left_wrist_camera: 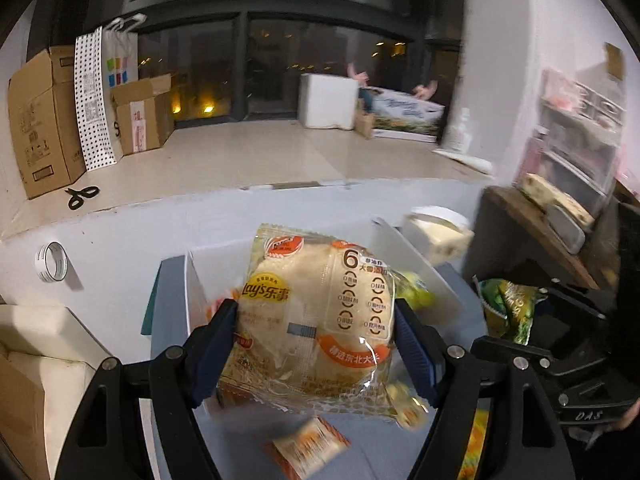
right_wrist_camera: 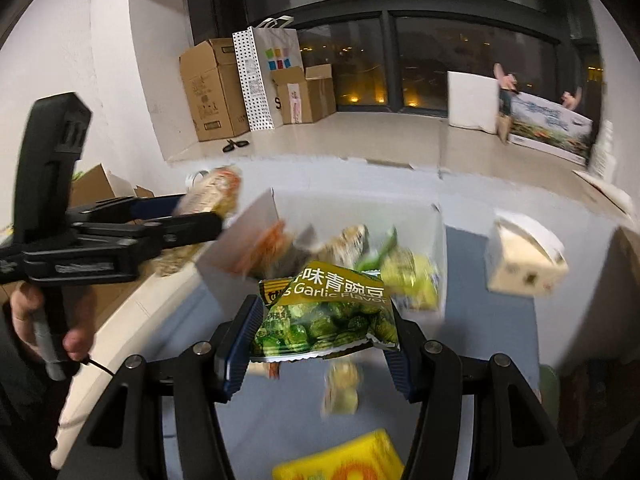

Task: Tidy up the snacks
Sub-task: 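Lower the pea bag and bun into the white box and open both tools, then grasp a jelly cup with the right tool while the left grasps the small striped snack bag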

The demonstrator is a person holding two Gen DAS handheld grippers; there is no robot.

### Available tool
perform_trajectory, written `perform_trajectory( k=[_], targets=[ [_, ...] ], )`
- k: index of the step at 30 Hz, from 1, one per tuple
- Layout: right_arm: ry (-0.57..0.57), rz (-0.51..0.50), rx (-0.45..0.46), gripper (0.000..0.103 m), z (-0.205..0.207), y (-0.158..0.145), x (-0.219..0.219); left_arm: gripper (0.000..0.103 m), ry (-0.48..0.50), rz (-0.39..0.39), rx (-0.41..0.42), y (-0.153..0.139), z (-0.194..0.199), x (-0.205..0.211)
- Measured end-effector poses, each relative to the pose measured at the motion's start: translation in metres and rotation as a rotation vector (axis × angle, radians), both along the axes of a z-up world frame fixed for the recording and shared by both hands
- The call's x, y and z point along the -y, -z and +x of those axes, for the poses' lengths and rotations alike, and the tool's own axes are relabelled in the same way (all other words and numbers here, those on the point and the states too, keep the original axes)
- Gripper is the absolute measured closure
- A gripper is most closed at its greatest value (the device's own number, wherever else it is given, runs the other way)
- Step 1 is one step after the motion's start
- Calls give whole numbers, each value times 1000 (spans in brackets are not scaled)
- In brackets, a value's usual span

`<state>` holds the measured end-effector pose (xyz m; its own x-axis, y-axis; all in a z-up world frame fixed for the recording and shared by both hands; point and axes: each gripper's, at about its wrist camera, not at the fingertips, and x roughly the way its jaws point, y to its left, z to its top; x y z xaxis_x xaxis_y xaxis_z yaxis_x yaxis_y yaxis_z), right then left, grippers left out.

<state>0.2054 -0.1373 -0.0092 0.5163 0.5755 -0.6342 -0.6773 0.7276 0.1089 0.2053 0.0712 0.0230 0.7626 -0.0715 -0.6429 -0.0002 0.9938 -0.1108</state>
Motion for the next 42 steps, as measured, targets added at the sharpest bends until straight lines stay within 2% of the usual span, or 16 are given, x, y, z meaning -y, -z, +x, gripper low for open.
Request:
perform_trajectory(
  k=[4,7,9,11,13,15,17,26,31,37,42],
  targets=[
    [40,-33,29,41,53,-6,-27,23,-26,-18,-46,12,46,-13],
    [66,-24,-7,41,91,-4,-37,20,-17,-70,-90,27,72,-19],
    [86,-38,1,36,112,-1,-42,4,-30,-80,-122,33,79,-21],
    [104,-74,-15,10,131,4,-48,0,-41,-75,-121,34,79,-22],
    [155,-63,-26,7,142,7,-42,0,-33,-66,-103,34,72,-21],
    [184,-29,-40,0,143,7,-33,0,-29,-65,-100,35,65,-22],
    [180,16,-42,0,138,6,-25,0,-35,-50,-99,35,62,-23],
    [159,27,33,0,112,-14,-13,0,-24,-22,-69,24,38,-19],
    [107,45,99,0,76,-26,-3,0,35,7,-42,9,-6,-4],
    [58,86,83,0,23,-18,23,0,65,-2,-37,0,-73,5],
    [14,92,59,0,-24,1,43,0,11,51,-31,2,-118,8]
  ],
)
